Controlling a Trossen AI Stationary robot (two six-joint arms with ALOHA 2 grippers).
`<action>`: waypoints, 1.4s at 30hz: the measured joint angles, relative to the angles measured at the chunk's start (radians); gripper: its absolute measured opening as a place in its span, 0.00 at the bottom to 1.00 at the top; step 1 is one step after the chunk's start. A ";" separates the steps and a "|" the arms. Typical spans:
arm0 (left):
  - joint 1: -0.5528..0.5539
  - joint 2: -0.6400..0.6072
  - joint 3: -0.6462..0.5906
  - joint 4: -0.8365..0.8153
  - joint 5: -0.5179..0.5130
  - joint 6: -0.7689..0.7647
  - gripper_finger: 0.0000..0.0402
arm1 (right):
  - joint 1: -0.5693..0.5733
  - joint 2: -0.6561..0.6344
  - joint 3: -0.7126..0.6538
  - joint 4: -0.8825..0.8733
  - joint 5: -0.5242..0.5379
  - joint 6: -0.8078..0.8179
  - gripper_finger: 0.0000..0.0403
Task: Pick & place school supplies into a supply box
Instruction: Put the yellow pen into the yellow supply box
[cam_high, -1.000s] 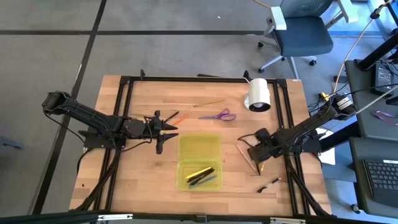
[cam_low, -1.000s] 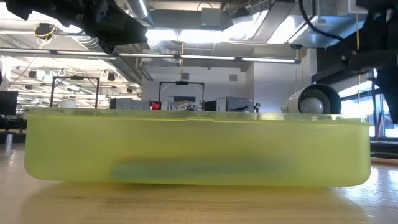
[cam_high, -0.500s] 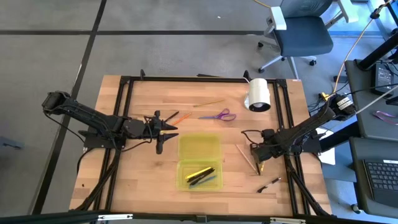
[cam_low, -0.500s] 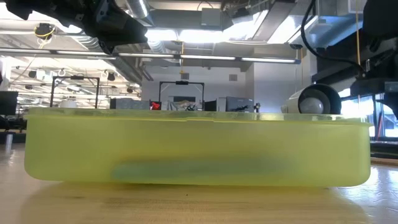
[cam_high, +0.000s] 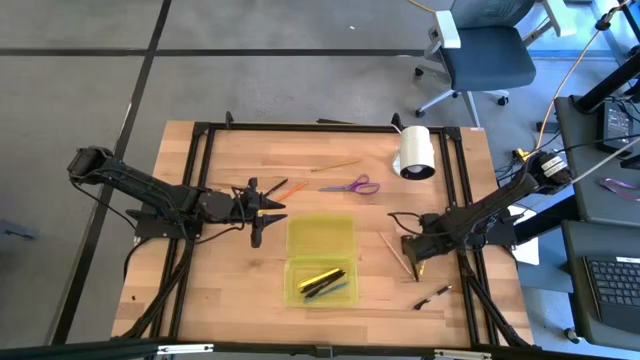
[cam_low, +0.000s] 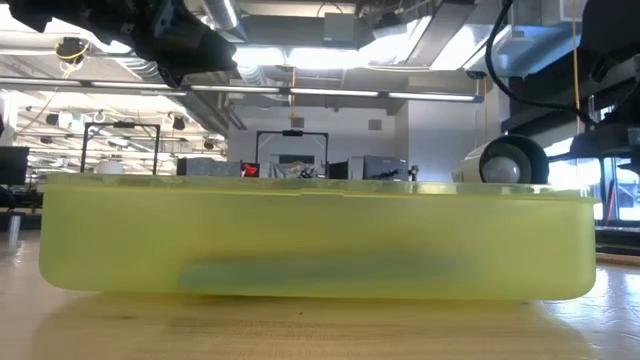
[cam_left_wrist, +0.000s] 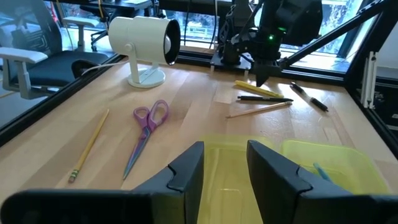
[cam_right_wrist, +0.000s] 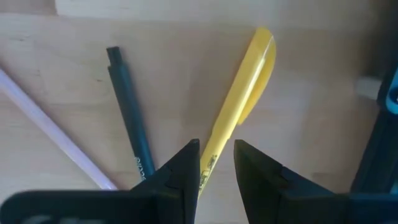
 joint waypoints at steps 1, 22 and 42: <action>0.000 0.000 0.000 -0.001 0.000 0.000 0.29 | 0.000 0.005 0.000 0.000 0.000 0.000 0.26; 0.000 0.000 0.000 -0.004 -0.003 0.000 0.29 | 0.000 0.142 0.004 0.077 -0.056 -0.066 0.26; 0.000 0.000 0.000 -0.004 -0.003 0.000 0.29 | 0.000 0.143 0.001 0.095 -0.045 -0.216 0.10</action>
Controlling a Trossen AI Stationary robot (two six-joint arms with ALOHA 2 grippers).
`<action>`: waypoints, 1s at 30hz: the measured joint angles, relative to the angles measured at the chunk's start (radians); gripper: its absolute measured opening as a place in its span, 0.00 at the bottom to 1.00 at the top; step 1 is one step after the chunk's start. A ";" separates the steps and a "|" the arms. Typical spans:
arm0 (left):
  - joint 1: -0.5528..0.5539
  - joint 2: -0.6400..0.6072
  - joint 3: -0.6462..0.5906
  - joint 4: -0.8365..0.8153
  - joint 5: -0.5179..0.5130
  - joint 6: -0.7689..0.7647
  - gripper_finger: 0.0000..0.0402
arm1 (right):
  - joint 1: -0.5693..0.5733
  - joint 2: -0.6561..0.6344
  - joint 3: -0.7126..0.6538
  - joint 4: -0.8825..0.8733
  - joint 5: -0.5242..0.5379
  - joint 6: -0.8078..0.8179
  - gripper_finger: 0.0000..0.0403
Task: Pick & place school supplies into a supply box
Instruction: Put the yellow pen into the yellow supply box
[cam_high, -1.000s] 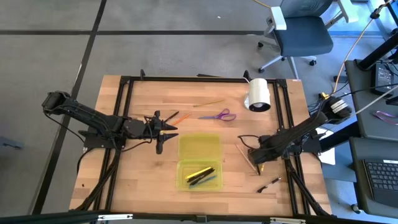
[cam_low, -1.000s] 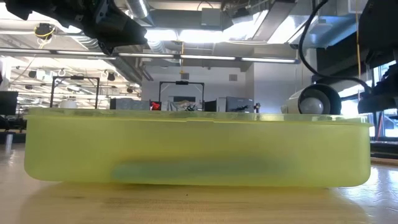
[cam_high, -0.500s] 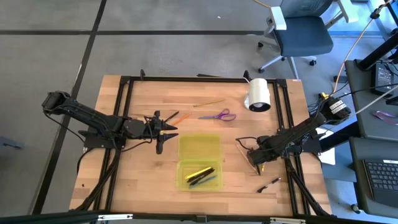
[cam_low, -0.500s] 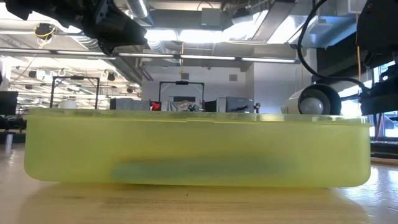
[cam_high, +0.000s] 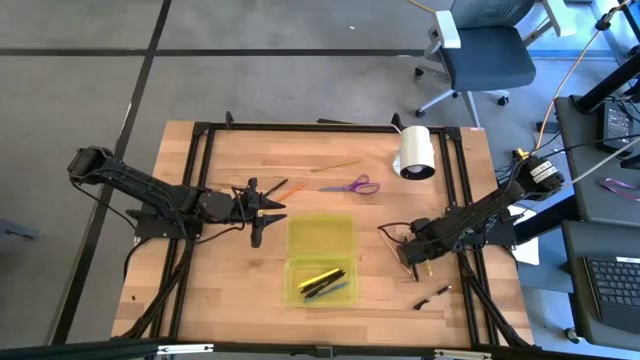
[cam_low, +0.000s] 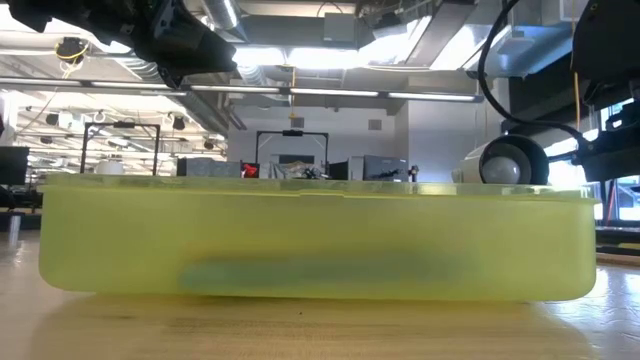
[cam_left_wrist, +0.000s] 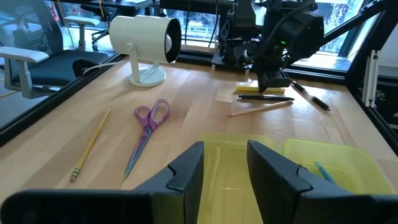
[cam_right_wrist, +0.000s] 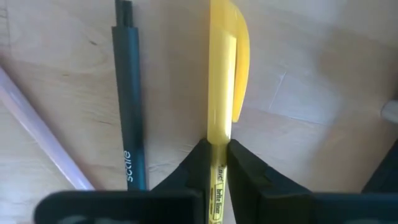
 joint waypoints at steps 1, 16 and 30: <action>0.000 0.000 0.000 0.000 0.000 0.000 0.29 | 0.000 0.000 0.000 -0.001 0.000 -0.002 0.09; 0.000 0.000 0.000 0.000 0.000 0.000 0.29 | 0.000 -0.119 0.014 0.010 0.054 -0.073 0.11; 0.000 0.000 0.000 0.001 -0.001 0.000 0.29 | -0.013 -0.053 0.329 0.523 0.458 -0.882 0.12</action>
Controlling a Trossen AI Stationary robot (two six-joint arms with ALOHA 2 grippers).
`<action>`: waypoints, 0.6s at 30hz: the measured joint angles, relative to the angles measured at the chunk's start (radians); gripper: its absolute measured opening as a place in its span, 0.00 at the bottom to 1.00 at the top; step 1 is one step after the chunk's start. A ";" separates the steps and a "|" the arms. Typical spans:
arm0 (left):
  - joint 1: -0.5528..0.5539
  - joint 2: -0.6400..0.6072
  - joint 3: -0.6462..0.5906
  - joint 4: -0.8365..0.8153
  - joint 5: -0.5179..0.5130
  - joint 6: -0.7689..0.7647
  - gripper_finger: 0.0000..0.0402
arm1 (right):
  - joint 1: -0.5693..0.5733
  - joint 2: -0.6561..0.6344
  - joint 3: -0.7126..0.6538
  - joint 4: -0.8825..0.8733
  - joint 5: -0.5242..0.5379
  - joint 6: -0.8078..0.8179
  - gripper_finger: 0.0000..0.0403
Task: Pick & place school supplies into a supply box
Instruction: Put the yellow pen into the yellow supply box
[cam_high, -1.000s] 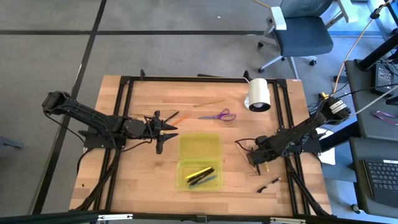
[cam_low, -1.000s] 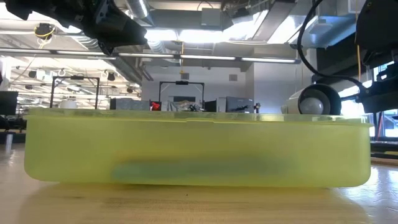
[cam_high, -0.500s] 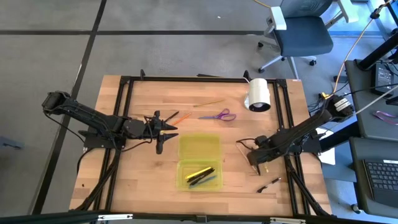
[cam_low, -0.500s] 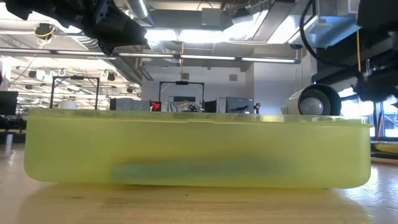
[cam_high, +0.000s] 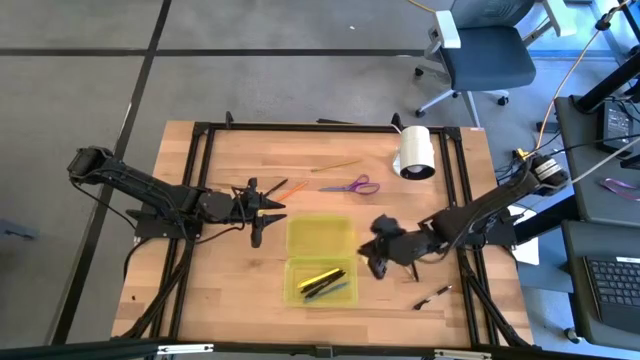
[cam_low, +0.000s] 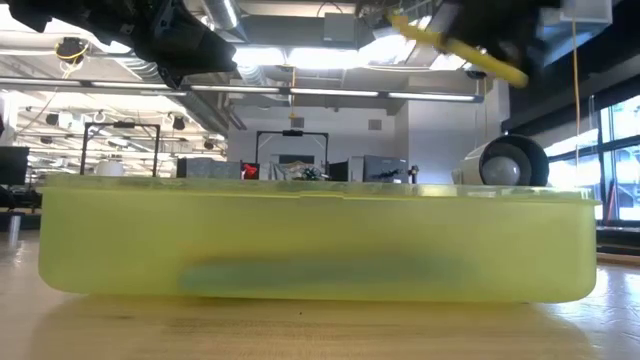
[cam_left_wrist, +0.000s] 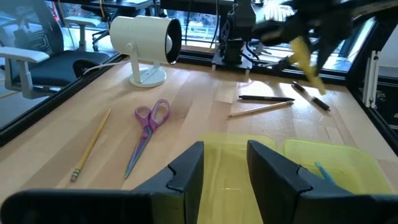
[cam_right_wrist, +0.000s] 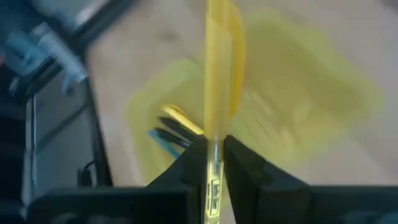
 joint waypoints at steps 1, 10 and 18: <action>0.000 0.000 0.000 0.000 0.000 0.000 0.29 | -0.003 0.024 0.035 0.013 0.000 -0.085 0.12; 0.000 0.000 0.000 -0.003 0.002 0.000 0.29 | -0.053 0.306 0.395 -0.116 -0.092 -0.603 0.12; 0.000 0.000 0.000 -0.038 0.003 0.000 0.29 | -0.100 0.538 0.580 -0.235 -0.221 -0.848 0.12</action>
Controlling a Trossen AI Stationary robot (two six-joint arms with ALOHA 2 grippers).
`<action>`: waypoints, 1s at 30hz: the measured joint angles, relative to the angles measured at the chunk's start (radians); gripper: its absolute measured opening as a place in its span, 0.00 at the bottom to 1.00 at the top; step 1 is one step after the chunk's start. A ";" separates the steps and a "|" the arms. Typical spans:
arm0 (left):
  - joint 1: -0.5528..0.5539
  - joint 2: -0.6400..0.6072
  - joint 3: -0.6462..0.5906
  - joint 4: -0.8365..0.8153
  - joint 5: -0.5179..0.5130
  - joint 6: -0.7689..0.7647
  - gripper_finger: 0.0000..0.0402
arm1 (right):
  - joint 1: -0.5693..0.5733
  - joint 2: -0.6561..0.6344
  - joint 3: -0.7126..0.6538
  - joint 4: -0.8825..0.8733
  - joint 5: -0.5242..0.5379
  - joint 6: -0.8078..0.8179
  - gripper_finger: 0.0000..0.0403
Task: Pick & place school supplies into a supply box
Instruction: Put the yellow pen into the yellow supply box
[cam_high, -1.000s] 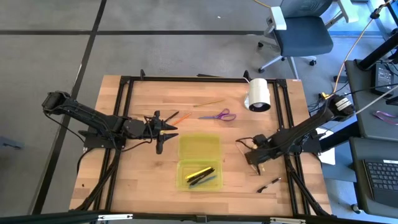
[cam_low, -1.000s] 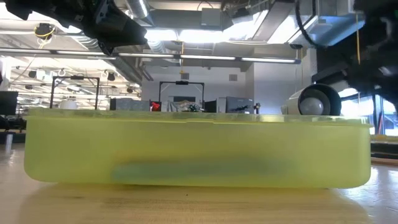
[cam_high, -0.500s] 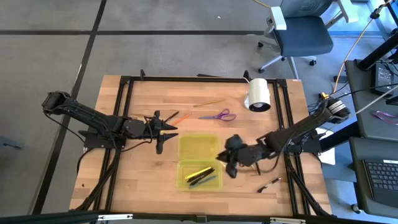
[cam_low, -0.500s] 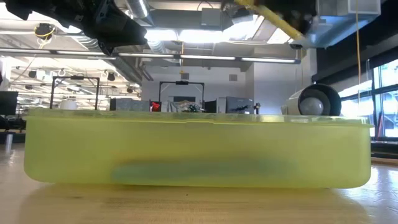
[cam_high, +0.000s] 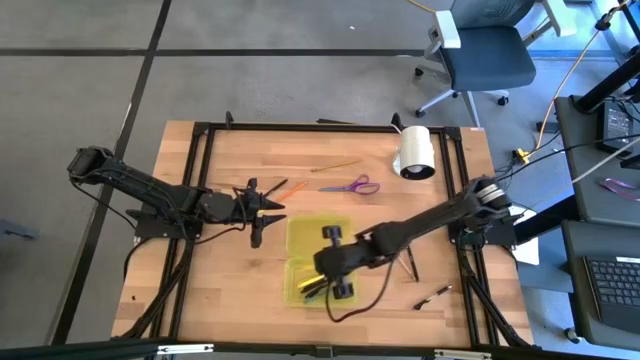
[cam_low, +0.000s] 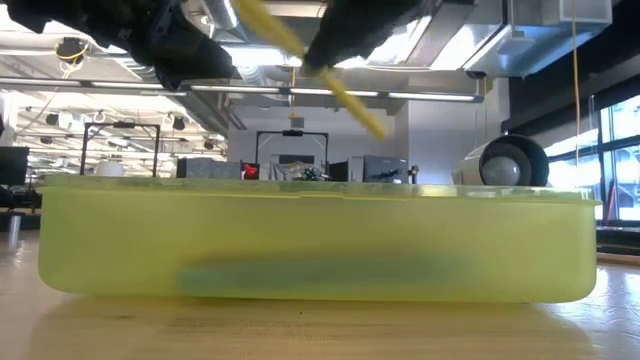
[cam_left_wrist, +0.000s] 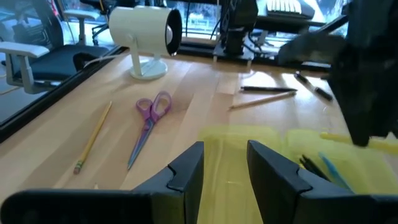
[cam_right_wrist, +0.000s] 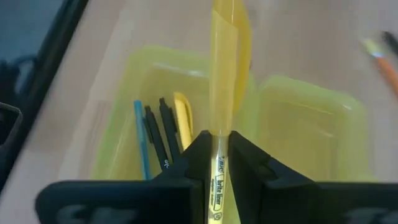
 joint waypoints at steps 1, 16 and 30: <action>0.000 0.000 0.000 -0.006 0.000 0.000 0.29 | -0.006 0.021 0.006 0.000 -0.014 -0.011 0.12; 0.000 0.000 0.000 -0.023 0.001 -0.003 0.29 | -0.044 0.184 0.010 -0.009 -0.061 -0.055 0.12; 0.000 0.000 0.000 -0.023 0.001 -0.003 0.29 | -0.043 0.209 0.010 -0.004 -0.060 -0.026 0.13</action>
